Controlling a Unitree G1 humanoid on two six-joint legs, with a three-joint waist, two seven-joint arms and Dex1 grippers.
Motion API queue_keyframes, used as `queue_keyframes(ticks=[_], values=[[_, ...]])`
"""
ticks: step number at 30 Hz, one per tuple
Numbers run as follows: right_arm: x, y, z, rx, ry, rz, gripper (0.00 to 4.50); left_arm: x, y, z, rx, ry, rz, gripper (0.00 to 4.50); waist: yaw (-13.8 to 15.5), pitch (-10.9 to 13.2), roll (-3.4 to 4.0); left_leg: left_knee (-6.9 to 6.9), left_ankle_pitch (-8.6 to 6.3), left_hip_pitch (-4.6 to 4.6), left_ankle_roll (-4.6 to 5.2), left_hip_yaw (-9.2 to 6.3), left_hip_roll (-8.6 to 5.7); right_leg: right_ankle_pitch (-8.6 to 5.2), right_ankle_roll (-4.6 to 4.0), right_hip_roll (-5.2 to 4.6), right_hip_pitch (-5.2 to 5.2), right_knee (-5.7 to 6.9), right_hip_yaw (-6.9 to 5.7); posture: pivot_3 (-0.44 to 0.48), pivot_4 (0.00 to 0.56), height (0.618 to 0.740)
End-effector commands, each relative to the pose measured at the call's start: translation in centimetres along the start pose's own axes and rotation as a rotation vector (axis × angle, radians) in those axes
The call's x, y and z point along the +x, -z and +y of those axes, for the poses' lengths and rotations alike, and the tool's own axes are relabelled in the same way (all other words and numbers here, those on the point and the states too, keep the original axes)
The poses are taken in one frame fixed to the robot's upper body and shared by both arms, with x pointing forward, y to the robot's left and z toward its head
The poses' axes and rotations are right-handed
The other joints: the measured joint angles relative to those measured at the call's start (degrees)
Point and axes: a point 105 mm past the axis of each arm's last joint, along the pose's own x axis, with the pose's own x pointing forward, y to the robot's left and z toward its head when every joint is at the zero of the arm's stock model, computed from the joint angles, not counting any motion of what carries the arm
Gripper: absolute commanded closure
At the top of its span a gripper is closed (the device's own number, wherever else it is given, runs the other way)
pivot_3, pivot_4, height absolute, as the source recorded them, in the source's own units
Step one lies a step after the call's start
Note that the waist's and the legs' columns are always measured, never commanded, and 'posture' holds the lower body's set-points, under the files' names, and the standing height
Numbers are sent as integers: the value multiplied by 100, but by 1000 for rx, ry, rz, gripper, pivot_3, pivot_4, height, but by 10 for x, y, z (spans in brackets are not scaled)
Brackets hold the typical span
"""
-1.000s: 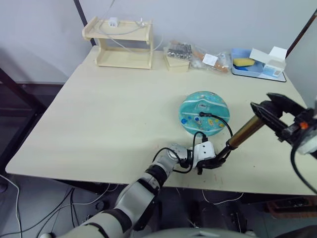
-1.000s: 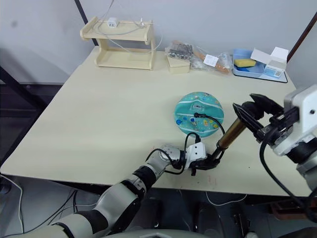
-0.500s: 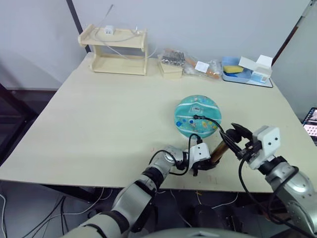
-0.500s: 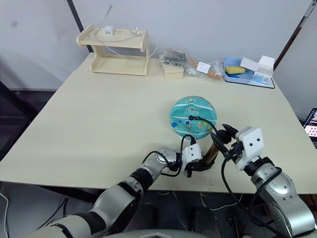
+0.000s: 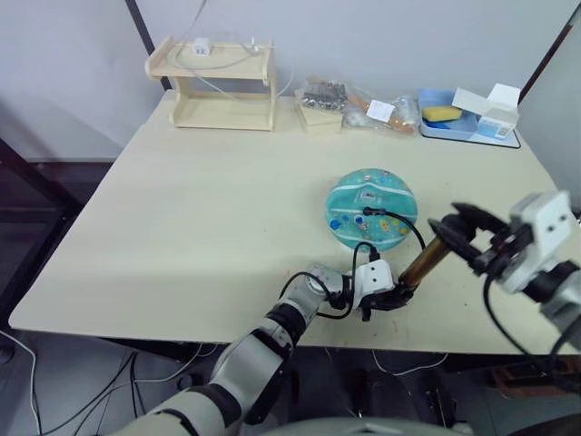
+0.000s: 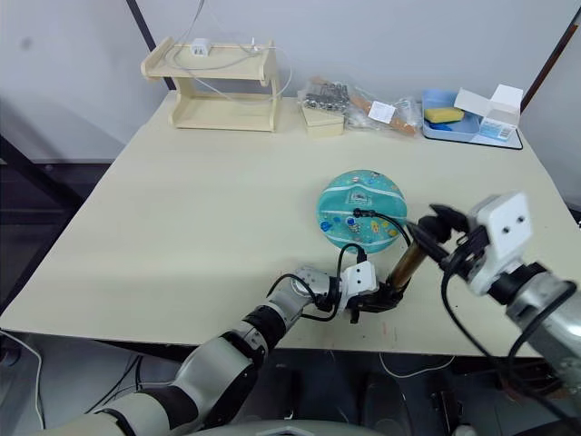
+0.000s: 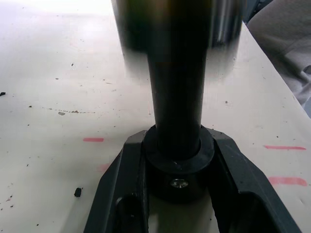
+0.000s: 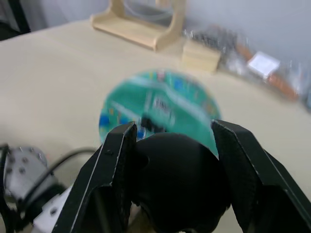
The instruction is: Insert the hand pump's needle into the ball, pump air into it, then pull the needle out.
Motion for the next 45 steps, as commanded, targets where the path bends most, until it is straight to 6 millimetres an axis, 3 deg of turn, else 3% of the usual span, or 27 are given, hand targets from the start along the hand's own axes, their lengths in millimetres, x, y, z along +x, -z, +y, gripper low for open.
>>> queue_keyframes(ticks=[1,5,8,15,19,23,26,29,35,39,45], values=[[-16,-68,-2,-114,-2,-175,2553,-12,53,-20,-121,27,178,3410,22,8,-4,3,3,-21,6,0,-3,4,5,0,-20,1,0,0,150,740],[-26,-95,-10,-150,0,-168,2553,-12,52,-19,-119,32,179,3410,65,33,-2,3,8,-26,13,5,-15,14,15,4,-29,4,2,0,150,740],[-27,-90,-8,-150,-20,-117,2553,-12,52,-18,-117,29,179,3410,79,36,-6,2,8,-26,13,1,-10,13,14,12,-29,5,-2,0,150,740],[-9,20,4,26,-58,116,2553,-13,52,-18,-114,25,176,3411,61,-13,-59,-1,7,-17,12,1,-2,13,16,23,-22,5,2,0,150,740],[-2,87,22,70,-87,239,2554,-14,51,-16,-113,20,176,3411,55,-79,-109,-5,7,-6,12,-11,10,2,-2,39,-21,6,-2,0,150,740],[-1,138,42,103,-120,305,2554,-16,51,-13,-110,13,180,3411,46,-121,-142,-10,6,-2,11,-20,26,1,-5,60,-21,5,-4,0,150,740],[1,154,50,131,-126,307,2554,-16,51,-13,-108,14,181,3411,24,-128,-142,-9,6,4,10,-19,34,1,-7,69,-17,5,-2,0,150,740],[6,136,41,109,-97,232,2554,-17,51,-12,-106,15,180,3411,-10,-129,-148,-11,5,34,8,-20,45,0,-8,76,16,2,-4,0,150,740],[6,56,16,-14,-41,49,2555,-17,51,-12,-102,17,179,3411,-28,-88,-85,-12,-19,77,-32,-12,83,-7,-18,75,56,-4,-5,0,150,740],[-4,-4,3,-101,-27,-40,2555,-15,50,-15,-98,33,180,3411,-6,-19,0,-9,-4,55,-8,3,54,-5,-19,61,44,-6,6,0,150,740],[-19,-63,-7,-146,-33,-96,2555,-13,50,-17,-98,46,178,3411,70,-11,0,1,-2,-23,-3,-3,12,27,-21,50,-30,5,8,0,150,740]])
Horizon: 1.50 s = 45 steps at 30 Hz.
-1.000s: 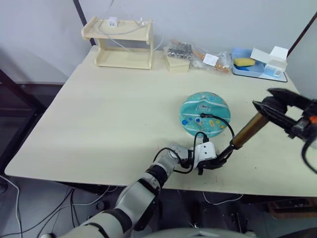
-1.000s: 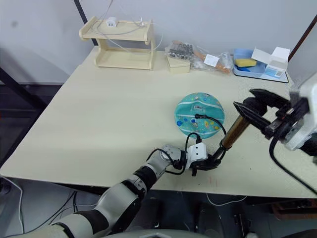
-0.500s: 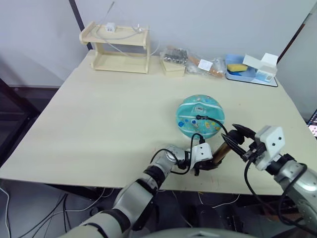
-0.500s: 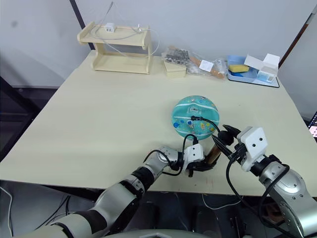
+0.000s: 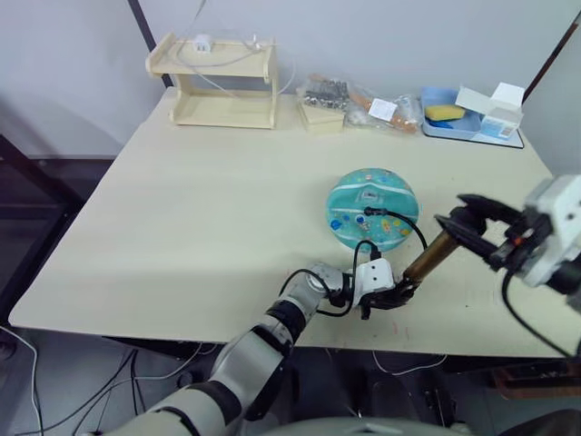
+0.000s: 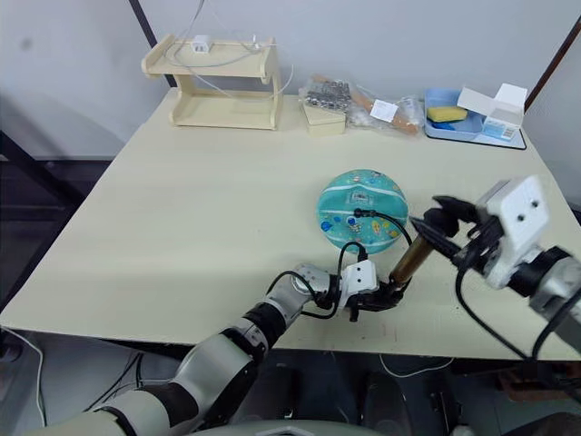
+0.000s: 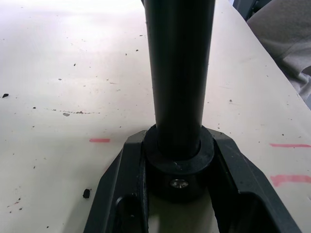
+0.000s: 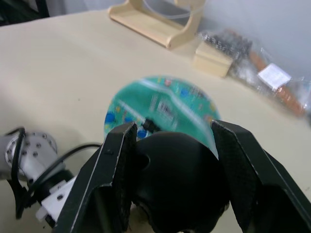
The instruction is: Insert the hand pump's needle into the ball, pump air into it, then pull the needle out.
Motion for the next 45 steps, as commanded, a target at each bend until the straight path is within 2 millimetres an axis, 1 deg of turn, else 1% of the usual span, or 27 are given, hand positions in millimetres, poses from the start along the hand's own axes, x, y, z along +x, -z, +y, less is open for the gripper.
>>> queue_keyframes(ticks=[1,4,6,8,12,14,15,17,19,20,21,22,25,26,27,29,30,34,35,36,37,38,41,43,44,45], values=[[-18,-55,-8,-96,44,-140,2555,-10,50,-20,-115,32,166,3411,11,8,-1,0,0,0,0,2,-2,0,0,0,0,1,0,0,150,740],[-26,-71,-12,-111,55,-132,2555,-9,49,-20,-115,33,163,3411,20,14,-4,1,0,-1,0,7,-2,0,-1,-1,0,2,-1,0,150,740],[-28,-73,-13,-115,59,-114,2555,-9,49,-20,-115,33,162,3411,21,17,-11,1,0,-2,0,8,-3,0,-1,-2,1,0,0,0,150,740],[-28,-68,-14,-99,64,-89,2555,-8,49,-20,-115,33,162,3411,21,18,-12,2,0,-2,0,11,-3,0,-1,-2,1,1,0,0,150,740],[-15,-30,-5,-40,27,-4,2555,-9,49,-20,-116,32,161,3411,19,8,-29,3,0,0,0,25,-4,0,-1,-2,3,2,1,0,150,740],[-3,12,6,48,-4,66,2555,-9,49,-20,-116,31,161,3411,13,-11,-49,2,0,6,0,26,-2,-1,0,1,5,5,2,0,150,740],[1,30,12,94,-19,87,2556,-9,49,-20,-115,30,160,3411,10,-21,-58,4,0,7,1,26,-1,-2,2,2,6,8,2,0,150,740],[7,57,23,118,-42,139,2556,-9,48,-19,-116,26,158,3411,5,-64,-87,2,0,11,1,24,2,-11,17,6,7,8,2,0,150,740],[12,87,35,169,-61,173,2557,-10,48,-18,-116,23,156,3411,-17,-94,-94,2,0,19,0,19,14,-14,19,16,12,9,6,0,150,740],[14,108,43,184,-78,215,2557,-10,48,-18,-115,23,156,3411,-23,-109,-112,2,0,24,0,15,16,-18,15,18,14,10,8,0,150,740],[15,124,51,196,-94,248,2557,-10,48,-18,-115,21,155,3411,-28,-121,-126,2,0,32,0,3,19,-23,9,23,16,9,7,0,150,740],[15,136,56,209,-99,265,2557,-11,48,-17,-115,19,154,3411,-39,-125,-134,1,-1,41,0,-2,24,-28,1,27,25,9,6,0,150,740],[18,165,69,232,-107,297,2557,-12,49,-17,-117,17,154,3411,-83,-126,-128,-11,-4,118,-5,-1,48,-39,-12,31,94,1,4,0,150,740],[20,169,72,232,-114,297,2557,-12,49,-18,-116,18,155,3411,-101,-140,-115,-11,-5,119,-5,0,69,-39,-13,34,95,2,1,0,150,740],[22,169,73,230,-114,286,2557,-12,49,-18,-115,18,156,3411,-113,-153,-114,-10,-5,121,-6,-2,73,-39,-13,38,95,2,-1,0,150,740],[25,157,67,206,-101,243,2557,-12,49,-18,-115,18,157,3411,-122,-169,-118,-13,-5,130,-6,-4,77,-39,-13,47,100,3,-6,0,150,740],[26,146,61,185,-89,210,2557,-12,50,-18,-115,18,158,3411,-122,-168,-117,-13,-5,129,-6,-7,79,-39,-13,50,100,4,-8,0,150,740],[22,91,37,85,-46,83,2557,-11,51,-19,-116,20,162,3411,-113,-161,-101,-8,-5,123,-7,-9,79,-38,-15,45,99,5,-9,0,150,740],[20,78,34,64,-41,57,2557,-11,51,-19,-116,21,162,3411,-111,-142,-71,-8,-5,123,-7,-9,79,-38,-15,45,99,5,-9,0,150,740],[17,61,28,33,-35,26,2557,-11,51,-20,-116,22,162,3411,-98,-122,-36,-6,-5,119,-7,-3,73,-36,-17,38,97,4,-4,0,150,740],[14,46,24,8,-30,2,2557,-10,50,-20,-117,23,162,3411,-92,-116,-29,-6,-4,108,-6,3,66,-36,-17,30,92,1,-2,0,150,740],[11,34,20,-9,-25,-19,2557,-10,50,-20,-118,23,162,3411,-78,-93,-3,-7,-4,102,-6,4,64,-36,-17,28,91,1,-1,0,150,740],[1,-4,7,-40,-5,-82,2557,-8,50,-21,-119,27,162,3411,-23,-51,28,-8,-4,90,-4,3,30,-35,-17,24,82,0,0,0,150,740],[-8,-33,1,-51,-5,-126,2557,-8,49,-21,-119,31,160,3411,8,-34,34,-9,-3,85,-4,2,25,-34,-18,22,78,0,0,0,150,740],[-13,-44,-1,-60,-5,-138,2557,-7,49,-21,-118,31,159,3411,22,-21,34,-8,-3,84,-4,1,24,-34,-18,22,78,0,-2,0,150,740],[-16,-51,-2,-64,-6,-142,2557,-7,49,-21,-118,31,159,3411,27,2,48,-9,-3,80,-3,1,24,-34,-18,22,75,0,-3,0,150,740]])
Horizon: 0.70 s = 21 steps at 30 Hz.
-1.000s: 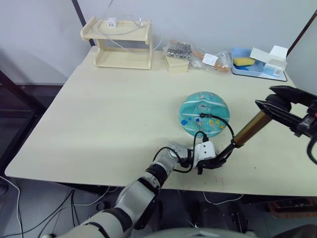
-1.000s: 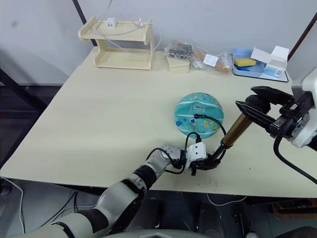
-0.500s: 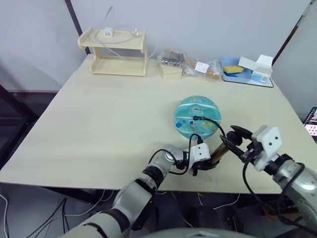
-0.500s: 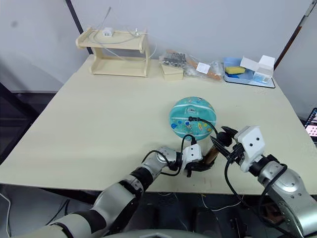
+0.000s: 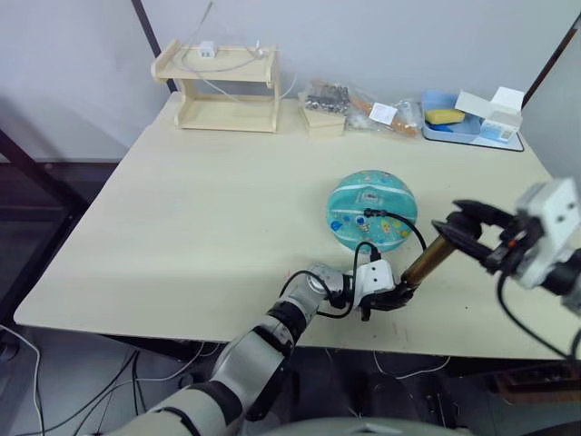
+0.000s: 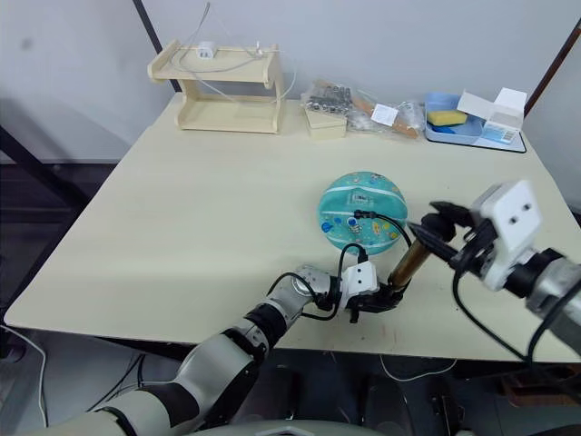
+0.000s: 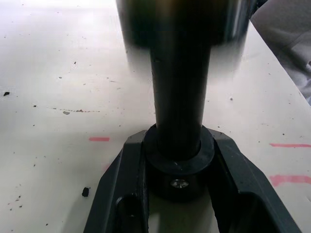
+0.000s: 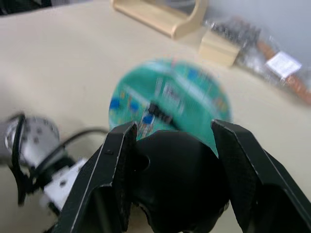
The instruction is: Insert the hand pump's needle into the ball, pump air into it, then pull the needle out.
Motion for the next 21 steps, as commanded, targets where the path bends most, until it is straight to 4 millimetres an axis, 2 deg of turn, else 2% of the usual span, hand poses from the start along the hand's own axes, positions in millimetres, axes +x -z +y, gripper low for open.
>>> queue_keyframes(ticks=[1,5,7,9,11,13,18,21], values=[[-26,-73,-3,-84,8,-171,2557,-8,45,-19,-103,37,150,3411,4,23,16,1,1,-10,1,0,-5,0,0,-5,-10,1,1,0,150,740],[-37,-92,-9,-87,36,-155,2557,-8,44,-19,-102,37,148,3411,7,25,16,5,1,-31,1,8,-9,6,-6,-6,-22,1,-4,0,150,740],[-37,-90,-7,-78,35,-140,2557,-8,45,-19,-102,37,147,3411,7,25,15,12,1,-45,2,8,-9,22,-6,-5,-28,2,-13,0,150,740],[-33,-80,-2,-68,23,-106,2557,-9,45,-19,-103,36,146,3411,6,24,15,22,1,-71,2,8,-10,24,-4,-5,-53,7,-11,0,150,740],[-25,-59,3,-32,11,-66,2557,-9,45,-18,-104,34,145,3411,6,17,1,24,2,-73,3,10,-12,28,2,-5,-57,9,-8,0,150,740],[-14,-19,10,32,1,14,2557,-9,45,-18,-105,32,144,3411,2,-8,-39,23,2,-72,3,5,-11,28,3,0,-56,9,-11,0,150,740],[3,51,24,115,-9,120,2558,-9,45,-18,-105,27,143,3411,-39,-88,-83,21,1,-54,2,0,-4,13,23,7,-47,11,-6,0,150,740],[15,101,46,174,-53,194,2559,-9,44,-17,-107,19,138,3411,-44,-98,-111,13,0,0,1,-9,5,-2,1,12,-5,8,-4,0,150,740]])
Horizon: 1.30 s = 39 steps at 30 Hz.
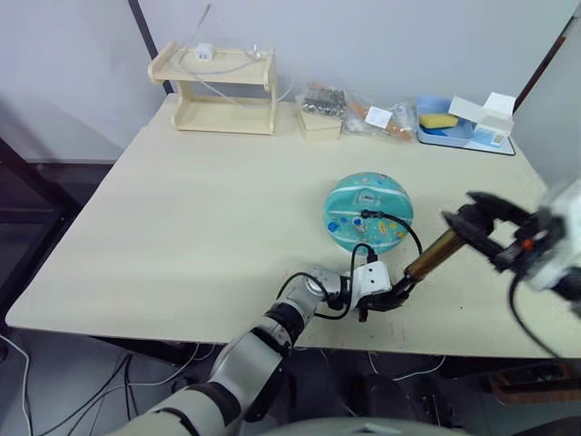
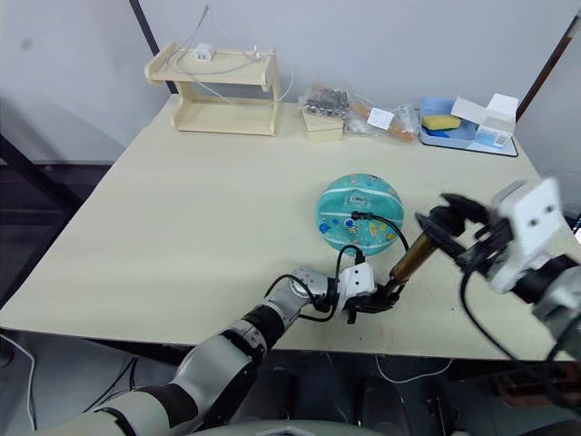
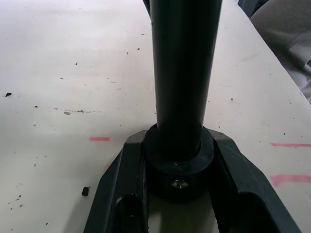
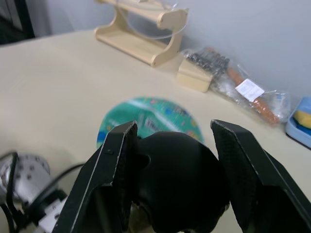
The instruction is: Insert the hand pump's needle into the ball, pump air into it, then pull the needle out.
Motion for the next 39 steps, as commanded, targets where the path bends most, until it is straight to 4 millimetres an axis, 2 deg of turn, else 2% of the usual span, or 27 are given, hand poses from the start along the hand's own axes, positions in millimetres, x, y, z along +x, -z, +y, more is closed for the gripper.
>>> queue_keyframes(ticks=[1,3,5,8,10,14,17,19,22,27,30,33,36,38,39], values=[[11,94,40,151,-119,228,2559,-6,35,-15,-88,34,119,3411,-28,-22,-22,-3,-1,23,-1,-4,6,-1,0,0,20,-3,0,0,150,740],[14,113,50,166,-131,237,2559,-6,35,-15,-89,32,118,3411,-58,-42,-24,-10,-2,39,-4,-7,43,-1,0,9,27,-3,0,0,150,740],[15,121,57,156,-145,236,2559,-7,36,-15,-89,32,120,3411,-84,-61,-25,-11,-2,42,-4,-7,46,-1,0,13,27,-2,-1,0,150,740],[15,104,46,112,-107,173,2559,-7,37,-15,-88,34,123,3411,-94,-79,-24,-11,-2,42,-3,-4,44,-1,-1,12,27,-3,1,0,150,740],[11,80,33,65,-77,117,2559,-7,37,-15,-87,36,125,3411,-92,-78,-22,-11,-2,41,-4,-5,45,-1,-1,12,27,-3,0,0,150,740],[1,36,16,-1,-40,25,2559,-7,37,-16,-86,40,125,3411,-67,-28,37,-9,-2,30,-3,0,36,0,-1,1,23,-7,4,0,150,740],[-11,-17,1,-74,-21,-69,2559,-6,37,-17,-86,47,126,3411,-26,25,83,-10,-2,13,-3,1,10,0,-1,-4,18,-9,4,0,150,740],[-17,-42,-5,-101,-20,-104,2559,-5,37,-18,-86,51,127,3411,2,67,105,-9,-1,5,-2,4,-16,1,0,-21,12,-9,12,0,150,740],[-28,-79,-11,-144,-26,-128,2559,-4,37,-19,-86,57,131,3411,44,111,98,-9,-1,-3,-1,3,-22,1,0,-24,6,-8,9,0,150,740],[-44,-120,-17,-200,-21,-122,2559,-1,37,-22,-85,69,134,3411,57,117,94,-5,0,-42,0,8,-29,11,-3,-27,-21,-9,-3,0,150,740],[-51,-135,-20,-218,-12,-112,2559,0,36,-23,-85,72,131,3411,62,118,95,14,1,-86,2,11,-31,27,-7,-27,-56,-3,-5,0,150,740],[-48,-120,-22,-182,-13,-57,2559,0,36,-23,-86,73,131,3411,73,119,94,16,1,-93,2,15,-36,31,-2,-31,-65,-1,-1,0,150,740],[-38,-82,-20,-100,-26,11,2559,-1,37,-23,-89,73,131,3411,83,117,82,14,0,-93,3,12,-38,32,1,-30,-63,0,-4,0,150,740],[-28,-45,-14,-29,-38,64,2559,-1,37,-23,-89,70,131,3411,63,86,50,9,0,-85,4,14,-38,32,1,-29,-61,0,0,0,150,740],[-24,-30,-10,8,-40,75,2559,-1,37,-23,-90,68,130,3411,48,73,64,9,-1,-74,4,6,-34,28,6,-23,-52,3,-3,0,150,740]])
